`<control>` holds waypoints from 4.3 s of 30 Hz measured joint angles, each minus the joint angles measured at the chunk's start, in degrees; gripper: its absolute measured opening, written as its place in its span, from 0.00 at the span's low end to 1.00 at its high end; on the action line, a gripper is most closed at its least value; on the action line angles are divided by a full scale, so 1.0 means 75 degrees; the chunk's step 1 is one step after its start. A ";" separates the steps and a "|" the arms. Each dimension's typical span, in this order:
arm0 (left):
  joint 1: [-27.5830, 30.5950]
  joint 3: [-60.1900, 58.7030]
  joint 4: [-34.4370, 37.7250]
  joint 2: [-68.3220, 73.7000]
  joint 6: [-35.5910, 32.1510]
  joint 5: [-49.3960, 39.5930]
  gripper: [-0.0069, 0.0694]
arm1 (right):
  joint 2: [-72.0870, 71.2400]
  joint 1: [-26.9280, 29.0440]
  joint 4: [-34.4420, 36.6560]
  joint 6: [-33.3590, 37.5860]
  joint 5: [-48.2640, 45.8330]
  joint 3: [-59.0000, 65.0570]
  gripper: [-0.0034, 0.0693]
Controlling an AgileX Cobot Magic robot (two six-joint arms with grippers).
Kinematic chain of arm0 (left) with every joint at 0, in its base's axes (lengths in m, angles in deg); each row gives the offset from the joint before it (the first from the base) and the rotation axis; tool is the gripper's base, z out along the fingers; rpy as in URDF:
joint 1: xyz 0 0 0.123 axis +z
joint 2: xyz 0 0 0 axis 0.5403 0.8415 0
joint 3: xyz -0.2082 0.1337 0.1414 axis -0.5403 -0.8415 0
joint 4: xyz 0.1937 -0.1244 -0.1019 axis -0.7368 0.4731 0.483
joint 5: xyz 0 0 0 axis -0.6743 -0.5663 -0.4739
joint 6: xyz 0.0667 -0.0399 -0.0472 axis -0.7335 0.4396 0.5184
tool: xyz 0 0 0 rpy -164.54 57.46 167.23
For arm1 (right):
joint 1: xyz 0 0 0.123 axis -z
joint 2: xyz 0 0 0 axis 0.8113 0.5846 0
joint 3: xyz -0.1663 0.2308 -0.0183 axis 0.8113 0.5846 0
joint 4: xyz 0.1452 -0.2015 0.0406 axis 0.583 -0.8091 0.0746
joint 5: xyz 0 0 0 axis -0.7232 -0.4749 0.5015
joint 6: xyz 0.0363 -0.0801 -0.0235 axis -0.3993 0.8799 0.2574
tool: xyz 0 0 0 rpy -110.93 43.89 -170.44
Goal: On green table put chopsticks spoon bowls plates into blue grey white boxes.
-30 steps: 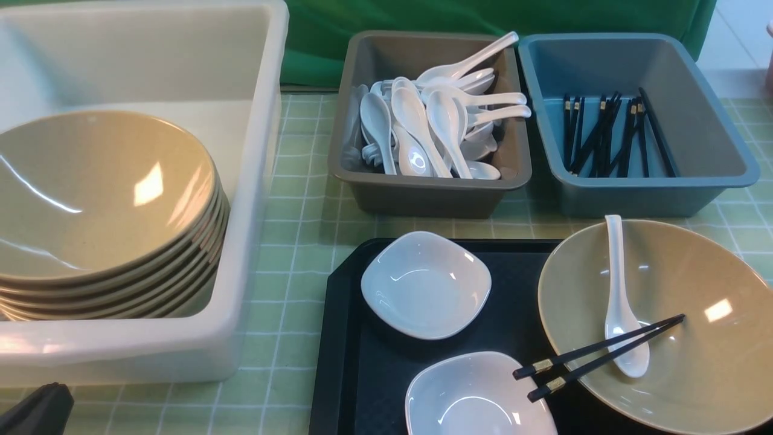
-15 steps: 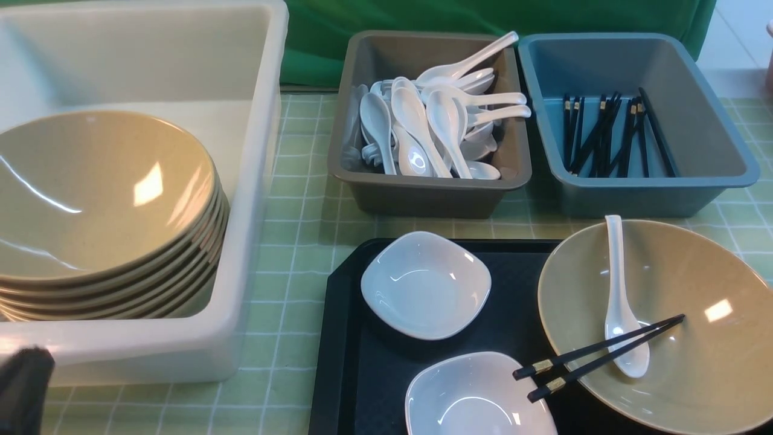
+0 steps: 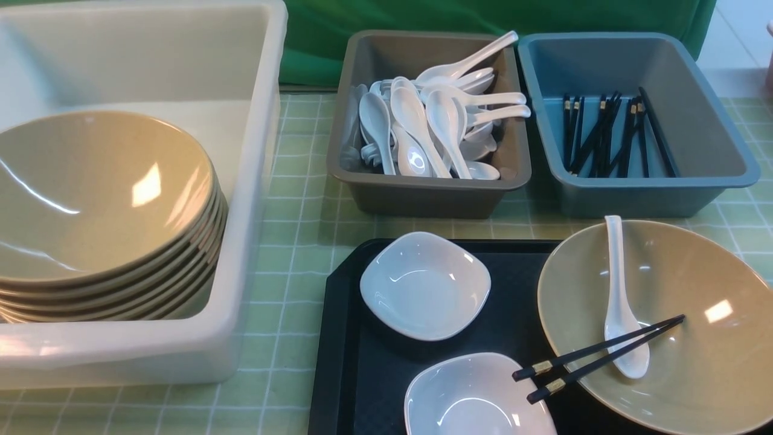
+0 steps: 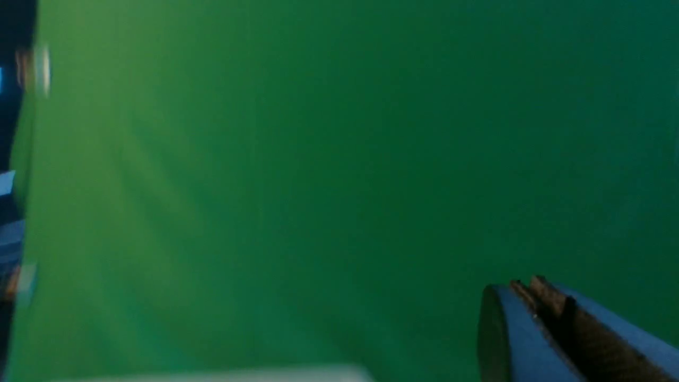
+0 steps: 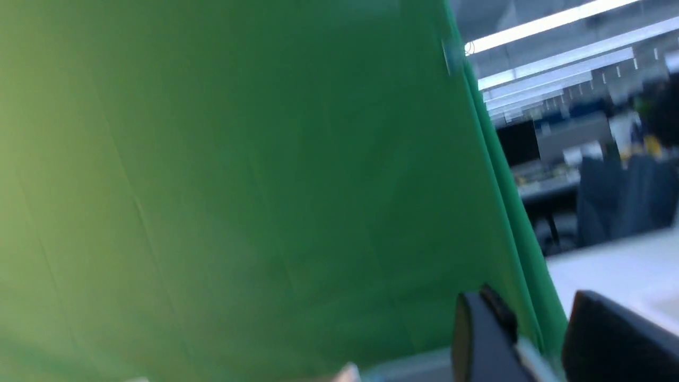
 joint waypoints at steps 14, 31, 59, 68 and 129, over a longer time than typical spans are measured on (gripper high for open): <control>0.0000 0.4858 0.2627 0.2681 0.0300 -0.5182 0.09 | 0.4793 0.0023 0.0012 0.1809 -0.4631 -0.4642 0.37; -0.0019 0.5227 0.4985 0.4865 -0.3022 -0.9562 0.09 | 0.8181 -0.1514 0.2594 0.9835 -0.8495 -0.4701 0.38; -0.0844 0.5227 0.7956 0.4903 -0.8550 -0.9933 0.09 | 1.1212 -0.2485 0.2861 1.4376 -0.7879 -0.5766 0.20; -0.0844 0.5227 0.7956 0.4903 -0.8550 -0.9933 0.09 | 1.1262 -0.2485 0.2868 1.4370 -0.8139 -0.5857 0.20; -0.0844 0.5227 0.9366 0.6353 -0.9955 -1.0015 0.09 | 1.4527 0.0171 0.3591 0.8140 -0.8478 -1.2592 0.49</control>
